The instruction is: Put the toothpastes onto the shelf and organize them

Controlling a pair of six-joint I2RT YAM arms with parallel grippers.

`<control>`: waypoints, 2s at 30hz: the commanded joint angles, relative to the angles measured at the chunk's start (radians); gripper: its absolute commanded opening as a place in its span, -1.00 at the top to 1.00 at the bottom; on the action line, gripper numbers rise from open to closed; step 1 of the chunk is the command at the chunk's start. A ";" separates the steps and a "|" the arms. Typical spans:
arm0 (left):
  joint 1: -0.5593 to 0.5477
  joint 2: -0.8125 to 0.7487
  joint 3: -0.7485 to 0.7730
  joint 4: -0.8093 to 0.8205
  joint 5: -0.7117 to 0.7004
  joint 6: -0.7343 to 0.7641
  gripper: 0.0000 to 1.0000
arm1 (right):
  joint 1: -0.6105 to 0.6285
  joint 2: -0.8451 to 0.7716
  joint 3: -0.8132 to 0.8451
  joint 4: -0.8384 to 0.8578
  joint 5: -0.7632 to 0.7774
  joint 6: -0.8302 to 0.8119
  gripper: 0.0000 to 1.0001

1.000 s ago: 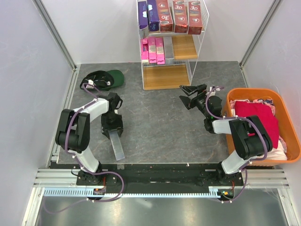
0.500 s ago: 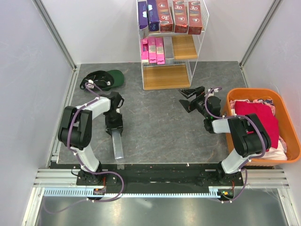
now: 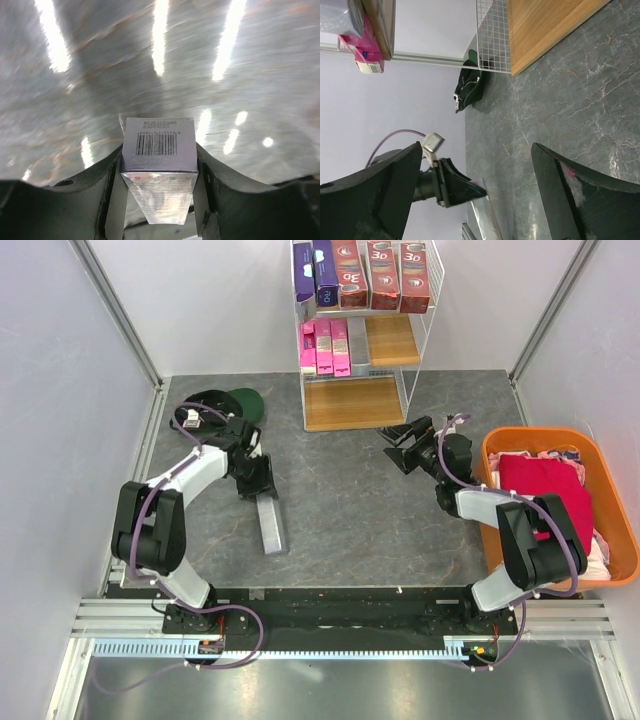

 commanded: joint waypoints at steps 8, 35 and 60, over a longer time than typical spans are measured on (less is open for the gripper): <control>-0.001 -0.231 -0.076 0.352 0.221 -0.131 0.96 | 0.041 -0.177 0.045 -0.204 0.060 -0.209 -0.96; 0.277 -0.487 -0.611 1.308 0.573 -0.848 0.96 | 0.666 -0.352 0.056 -0.349 0.506 -0.595 -0.85; 0.294 -0.421 -0.623 1.422 0.659 -0.906 0.96 | 0.961 -0.141 0.229 -0.388 0.850 -0.757 -0.28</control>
